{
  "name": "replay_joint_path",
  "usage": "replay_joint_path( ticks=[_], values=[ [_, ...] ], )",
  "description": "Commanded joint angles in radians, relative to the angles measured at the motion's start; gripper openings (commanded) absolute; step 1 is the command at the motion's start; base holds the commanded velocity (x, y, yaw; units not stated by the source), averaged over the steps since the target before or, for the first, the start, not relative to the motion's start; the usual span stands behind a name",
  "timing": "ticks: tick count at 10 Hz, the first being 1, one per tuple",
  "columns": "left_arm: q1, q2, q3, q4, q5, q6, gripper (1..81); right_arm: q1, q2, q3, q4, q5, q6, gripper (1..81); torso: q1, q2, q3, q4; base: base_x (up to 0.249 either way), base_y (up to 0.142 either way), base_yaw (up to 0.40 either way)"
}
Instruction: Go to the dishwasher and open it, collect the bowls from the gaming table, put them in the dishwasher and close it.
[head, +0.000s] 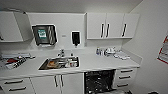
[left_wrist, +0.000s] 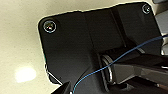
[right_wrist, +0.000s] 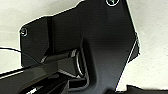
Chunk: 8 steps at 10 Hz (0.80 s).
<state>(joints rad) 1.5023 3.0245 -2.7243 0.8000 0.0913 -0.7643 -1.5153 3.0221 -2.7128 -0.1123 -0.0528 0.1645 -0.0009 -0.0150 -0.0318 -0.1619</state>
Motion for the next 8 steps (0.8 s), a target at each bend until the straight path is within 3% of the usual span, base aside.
replay_joint_path(
  ticks=[1,3,4,5,6,8],
  values=[
    [-0.061,-0.005,0.005,-0.35,0.018,0.334,81.1,0.048,0.0,-0.004,-0.007,-0.058,-0.003,81.1,0.001,0.0,0.0,0.0,0.0,0.0,0.0],
    [-0.066,-0.007,0.006,-0.551,0.018,0.533,81.1,0.048,0.002,-0.004,-0.007,-0.059,-0.003,81.1,0.001,0.0,0.0,0.0,0.0,0.0,0.0],
    [-0.066,-0.005,0.004,-0.624,0.016,0.589,81.1,0.048,0.0,-0.005,-0.006,-0.059,-0.002,81.1,0.001,0.0,0.0,0.0,0.0,0.0,0.0],
    [-0.069,-0.005,0.004,-0.665,0.013,0.597,81.1,0.053,-0.003,-0.01,-0.001,-0.058,-0.002,81.1,0.001,0.0,0.0,0.0,0.0,0.0,0.0],
    [-0.075,-0.004,0.003,-0.667,0.01,0.597,81.1,0.054,-0.003,-0.01,-0.003,-0.056,-0.002,81.1,0.001,0.0,0.0,0.0,0.0,0.0,0.0],
    [-0.076,-0.01,-0.003,-0.662,-0.065,0.597,81.1,0.059,-0.004,-0.03,-0.004,-0.048,0.004,81.1,0.001,0.0,0.0,0.0,0.0,0.0,0.0]
  ],
)
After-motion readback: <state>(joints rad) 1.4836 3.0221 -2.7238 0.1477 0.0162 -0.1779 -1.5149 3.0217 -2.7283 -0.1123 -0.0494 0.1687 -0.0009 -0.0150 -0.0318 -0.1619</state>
